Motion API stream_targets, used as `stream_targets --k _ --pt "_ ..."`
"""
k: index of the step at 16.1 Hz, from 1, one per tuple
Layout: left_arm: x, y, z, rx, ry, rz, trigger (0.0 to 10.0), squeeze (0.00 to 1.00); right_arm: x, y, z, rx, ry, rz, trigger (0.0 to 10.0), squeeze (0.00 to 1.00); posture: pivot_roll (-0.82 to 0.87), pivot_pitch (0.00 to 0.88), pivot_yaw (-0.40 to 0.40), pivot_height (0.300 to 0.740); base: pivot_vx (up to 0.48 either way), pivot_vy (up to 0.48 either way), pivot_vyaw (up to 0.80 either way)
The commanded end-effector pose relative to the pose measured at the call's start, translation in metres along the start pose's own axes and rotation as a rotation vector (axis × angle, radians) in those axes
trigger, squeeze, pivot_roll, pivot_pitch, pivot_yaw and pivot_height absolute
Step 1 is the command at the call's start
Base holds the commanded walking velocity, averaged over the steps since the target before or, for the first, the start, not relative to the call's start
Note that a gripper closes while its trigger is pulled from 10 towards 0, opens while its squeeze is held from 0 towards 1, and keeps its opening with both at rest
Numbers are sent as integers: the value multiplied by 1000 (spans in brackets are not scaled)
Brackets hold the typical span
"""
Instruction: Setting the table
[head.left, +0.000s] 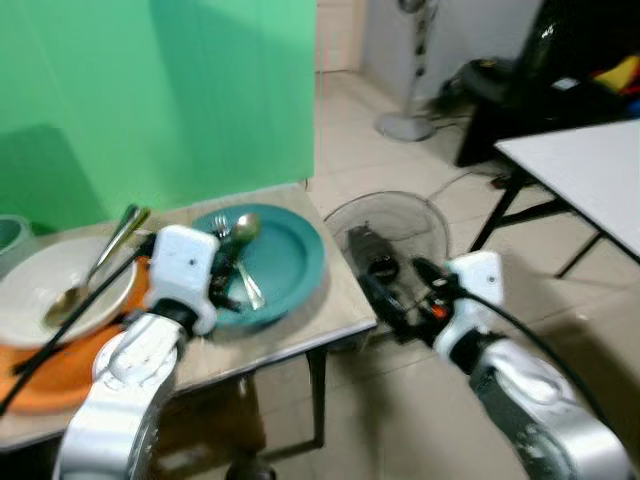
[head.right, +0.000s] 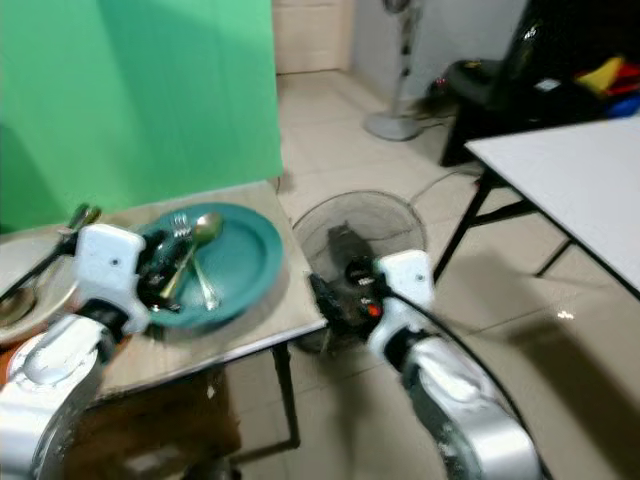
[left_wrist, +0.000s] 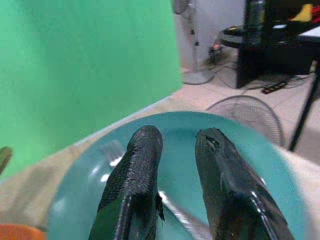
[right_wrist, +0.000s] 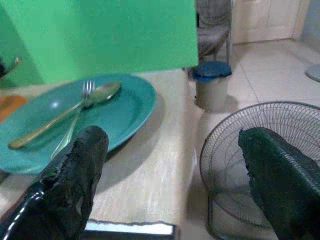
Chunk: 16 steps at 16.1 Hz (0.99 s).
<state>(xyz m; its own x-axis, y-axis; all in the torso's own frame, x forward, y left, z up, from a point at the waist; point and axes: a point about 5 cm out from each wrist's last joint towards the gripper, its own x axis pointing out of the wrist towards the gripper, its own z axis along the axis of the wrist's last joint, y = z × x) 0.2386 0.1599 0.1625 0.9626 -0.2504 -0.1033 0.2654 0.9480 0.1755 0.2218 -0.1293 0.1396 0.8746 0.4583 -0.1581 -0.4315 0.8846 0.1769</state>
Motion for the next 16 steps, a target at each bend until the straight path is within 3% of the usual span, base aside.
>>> stream_targets --k 1,5,6,7,8,10,13,16 --pt "2 8 -4 -8 28 2 10000 1000 3 3 2 22 -5 22 10000 1000 181 0 -22 727 0 0 0" --pt "27 35 -7 72 110 -15 10000 1000 8 2 9 37 -26 35 10000 1000 180 0 -18 727 0 0 0" --pt "41 45 -8 87 141 -36 10000 820 10 1 13 -3 -53 42 10000 1000 174 0 -14 727 0 0 0" --pt "42 47 -8 88 142 -41 10000 820 10 1 14 -4 -56 45 10000 1000 174 0 -14 727 0 0 0" --pt "47 50 -10 80 162 -58 10000 0 11 1 14 -8 -59 54 10000 1000 165 0 -9 727 0 0 0" --pt "59 56 -12 60 177 -148 10000 0 10 2 18 -5 -70 64 10000 1000 150 0 -3 727 0 0 0" --pt "74 48 -14 -23 242 -285 10000 0 8 1 17 -12 -52 54 10000 1000 128 0 4 727 0 0 0" --pt "83 35 -28 4 331 -367 10000 0 8 -3 18 -26 -41 55 10000 1000 113 0 7 727 0 0 0"
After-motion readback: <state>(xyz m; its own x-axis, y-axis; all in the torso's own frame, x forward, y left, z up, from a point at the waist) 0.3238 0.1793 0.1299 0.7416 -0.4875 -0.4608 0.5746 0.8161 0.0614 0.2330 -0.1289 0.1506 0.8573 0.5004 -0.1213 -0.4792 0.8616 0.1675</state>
